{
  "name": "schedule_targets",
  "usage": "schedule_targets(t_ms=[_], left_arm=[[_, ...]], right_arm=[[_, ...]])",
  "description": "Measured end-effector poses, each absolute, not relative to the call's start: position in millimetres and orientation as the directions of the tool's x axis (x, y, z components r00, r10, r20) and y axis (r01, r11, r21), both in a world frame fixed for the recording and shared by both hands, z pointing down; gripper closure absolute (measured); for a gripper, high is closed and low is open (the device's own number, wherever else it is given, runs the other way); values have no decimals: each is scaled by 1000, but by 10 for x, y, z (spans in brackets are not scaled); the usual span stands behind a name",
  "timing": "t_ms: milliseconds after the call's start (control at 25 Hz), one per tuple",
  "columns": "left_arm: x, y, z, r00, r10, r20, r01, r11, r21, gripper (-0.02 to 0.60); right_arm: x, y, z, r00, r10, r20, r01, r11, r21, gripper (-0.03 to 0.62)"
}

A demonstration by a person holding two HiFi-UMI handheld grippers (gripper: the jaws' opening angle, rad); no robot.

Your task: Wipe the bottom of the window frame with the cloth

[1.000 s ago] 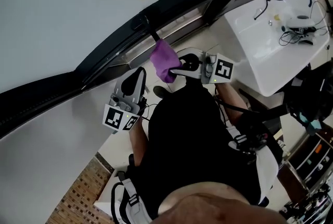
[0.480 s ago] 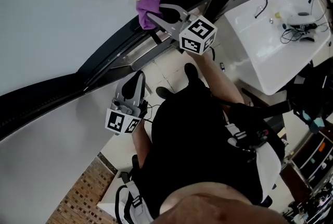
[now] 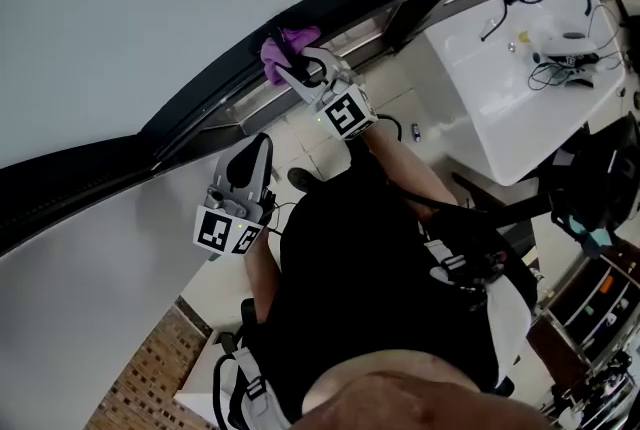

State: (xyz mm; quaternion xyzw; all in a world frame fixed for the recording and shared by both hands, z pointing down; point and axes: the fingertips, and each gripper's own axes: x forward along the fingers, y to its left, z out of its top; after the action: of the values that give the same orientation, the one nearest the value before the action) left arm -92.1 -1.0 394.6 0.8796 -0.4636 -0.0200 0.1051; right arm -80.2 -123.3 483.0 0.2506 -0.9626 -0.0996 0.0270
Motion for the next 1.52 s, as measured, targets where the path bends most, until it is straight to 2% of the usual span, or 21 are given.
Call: schedule_targets(t_ms=[160, 280, 360, 440, 560, 640, 760, 840, 960, 1040, 1080, 1160, 1240, 1280, 1400, 1440, 1520], left_arm=[[-929, 22, 3976, 570, -818, 77, -812, -547, 203, 580], [-1004, 22, 4024, 555, -826, 95, -822, -527, 216, 580], [-1044, 0, 4026, 551, -828, 100, -825, -522, 217, 580], [-1072, -36, 4031, 547, -832, 93, -827, -519, 218, 580], [-999, -69, 4004, 566, -820, 77, -813, -541, 213, 580], [-862, -68, 3943, 590, -804, 72, -799, -568, 201, 580], [-695, -44, 3883, 603, -794, 76, -792, -584, 178, 580], [-685, -38, 3896, 594, -800, 81, -799, -575, 175, 580], [-782, -32, 3992, 564, -821, 87, -819, -542, 191, 580], [-820, -66, 4020, 544, -834, 93, -831, -519, 200, 580], [-810, -112, 4011, 537, -838, 96, -835, -512, 201, 580], [-736, -225, 3976, 533, -840, 99, -838, -509, 195, 580], [-606, -295, 3944, 541, -835, 99, -835, -520, 181, 580], [-529, -309, 3933, 548, -831, 99, -832, -527, 173, 580], [-307, -342, 3912, 561, -822, 99, -825, -545, 150, 580], [-253, -351, 3903, 562, -821, 102, -825, -547, 143, 580], [-194, -361, 3893, 562, -820, 111, -826, -548, 131, 580]], right_arm=[[-621, -919, 4760, -899, -438, -30, -432, 870, 237, 520], [-432, -377, 4684, -950, -313, 14, -300, 921, 248, 520], [-214, -111, 4416, -970, -241, -32, -242, 947, 210, 520], [-34, -332, 4153, -948, -310, -70, -317, 936, 151, 520], [-48, -1319, 4247, -835, -539, 113, -541, 841, 14, 520], [-281, -1856, 4334, -822, -536, 191, -543, 840, 18, 520], [-575, -2012, 4488, -869, -409, 277, -405, 911, 76, 519], [-578, -1786, 4553, -911, -298, 285, -272, 954, 129, 520], [-263, -1111, 4600, -950, -32, 312, 33, 980, 199, 520], [41, -751, 4487, -955, 113, 274, 165, 970, 178, 520], [148, -760, 4360, -971, 114, 210, 145, 980, 135, 520], [189, -1127, 4144, -994, -39, 107, -36, 999, 28, 520], [-57, -1660, 4199, -953, -260, 154, -260, 965, 17, 520], [-256, -1833, 4321, -924, -319, 209, -313, 948, 63, 520], [-619, -1916, 4666, -863, -347, 367, -290, 935, 203, 521], [-552, -1922, 4714, -837, -364, 408, -294, 929, 225, 520], [-171, -2077, 4796, -726, -477, 495, -375, 878, 296, 520]])
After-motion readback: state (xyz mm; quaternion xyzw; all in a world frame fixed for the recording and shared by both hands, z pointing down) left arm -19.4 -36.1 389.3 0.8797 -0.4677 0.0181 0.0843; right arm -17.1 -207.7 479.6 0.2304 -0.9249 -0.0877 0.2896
